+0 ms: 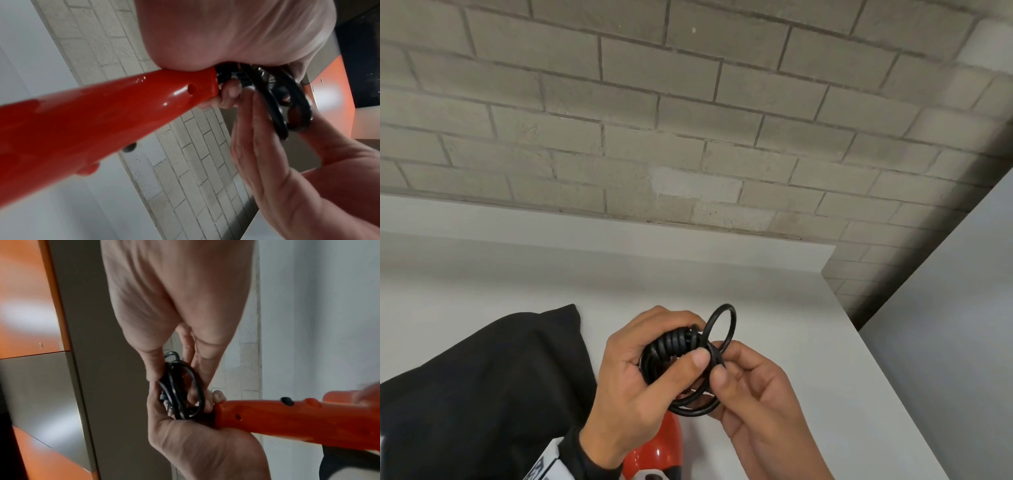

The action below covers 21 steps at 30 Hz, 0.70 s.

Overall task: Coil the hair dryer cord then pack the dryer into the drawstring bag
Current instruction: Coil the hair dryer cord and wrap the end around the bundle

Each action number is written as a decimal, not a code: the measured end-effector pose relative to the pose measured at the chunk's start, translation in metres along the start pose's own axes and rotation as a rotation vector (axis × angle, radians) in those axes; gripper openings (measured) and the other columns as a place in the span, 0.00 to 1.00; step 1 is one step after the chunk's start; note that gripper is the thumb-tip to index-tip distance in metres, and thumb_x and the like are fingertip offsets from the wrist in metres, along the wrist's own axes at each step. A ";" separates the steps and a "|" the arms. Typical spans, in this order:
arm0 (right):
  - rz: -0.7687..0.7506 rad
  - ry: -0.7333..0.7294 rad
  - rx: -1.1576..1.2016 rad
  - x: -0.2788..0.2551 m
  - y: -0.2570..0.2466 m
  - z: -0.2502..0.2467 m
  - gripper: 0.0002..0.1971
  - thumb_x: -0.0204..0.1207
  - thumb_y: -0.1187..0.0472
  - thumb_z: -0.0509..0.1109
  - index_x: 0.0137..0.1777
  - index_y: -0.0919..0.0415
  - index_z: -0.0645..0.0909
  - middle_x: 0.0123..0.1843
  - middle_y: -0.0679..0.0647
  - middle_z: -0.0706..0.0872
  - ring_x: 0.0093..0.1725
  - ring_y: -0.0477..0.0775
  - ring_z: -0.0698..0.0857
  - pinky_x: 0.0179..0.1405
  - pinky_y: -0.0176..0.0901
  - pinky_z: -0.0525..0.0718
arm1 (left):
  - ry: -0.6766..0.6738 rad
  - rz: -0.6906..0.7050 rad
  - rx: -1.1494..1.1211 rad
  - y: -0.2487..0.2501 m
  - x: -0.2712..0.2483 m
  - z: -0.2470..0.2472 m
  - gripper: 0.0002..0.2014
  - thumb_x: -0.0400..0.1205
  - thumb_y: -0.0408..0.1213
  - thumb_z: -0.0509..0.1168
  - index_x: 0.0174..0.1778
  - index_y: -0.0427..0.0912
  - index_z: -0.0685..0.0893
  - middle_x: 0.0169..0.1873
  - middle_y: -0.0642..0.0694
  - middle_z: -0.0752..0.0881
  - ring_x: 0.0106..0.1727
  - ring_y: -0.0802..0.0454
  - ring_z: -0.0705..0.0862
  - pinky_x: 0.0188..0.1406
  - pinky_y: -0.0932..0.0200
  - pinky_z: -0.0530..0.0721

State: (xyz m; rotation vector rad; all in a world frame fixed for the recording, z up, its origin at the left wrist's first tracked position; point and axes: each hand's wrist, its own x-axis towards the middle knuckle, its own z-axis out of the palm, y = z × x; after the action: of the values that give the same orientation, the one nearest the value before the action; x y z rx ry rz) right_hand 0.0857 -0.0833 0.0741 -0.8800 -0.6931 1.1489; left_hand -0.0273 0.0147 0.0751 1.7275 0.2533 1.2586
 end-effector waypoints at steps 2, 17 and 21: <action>-0.001 0.001 -0.005 0.000 -0.001 0.000 0.26 0.63 0.56 0.85 0.55 0.73 0.83 0.47 0.70 0.89 0.47 0.64 0.90 0.48 0.55 0.88 | -0.005 -0.041 -0.066 -0.001 0.001 0.000 0.09 0.72 0.41 0.70 0.46 0.46 0.88 0.37 0.51 0.87 0.38 0.49 0.86 0.41 0.65 0.81; -0.011 0.031 0.182 0.000 0.002 0.005 0.19 0.73 0.66 0.74 0.62 0.73 0.79 0.38 0.67 0.90 0.42 0.64 0.90 0.47 0.50 0.88 | -0.003 -0.283 -0.308 0.002 0.002 0.004 0.12 0.72 0.42 0.71 0.48 0.40 0.88 0.44 0.34 0.89 0.28 0.32 0.82 0.27 0.51 0.84; -0.191 0.157 -0.185 -0.009 0.009 0.012 0.20 0.71 0.61 0.75 0.62 0.54 0.75 0.45 0.63 0.92 0.43 0.56 0.91 0.45 0.47 0.88 | 0.007 -0.227 -0.154 0.004 0.003 0.006 0.11 0.74 0.44 0.70 0.48 0.44 0.87 0.41 0.40 0.89 0.39 0.41 0.88 0.39 0.52 0.88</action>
State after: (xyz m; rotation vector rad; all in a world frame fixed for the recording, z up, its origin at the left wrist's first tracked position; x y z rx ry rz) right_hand 0.0690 -0.0875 0.0720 -1.0245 -0.7449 0.8462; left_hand -0.0229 0.0110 0.0798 1.5173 0.3372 1.0895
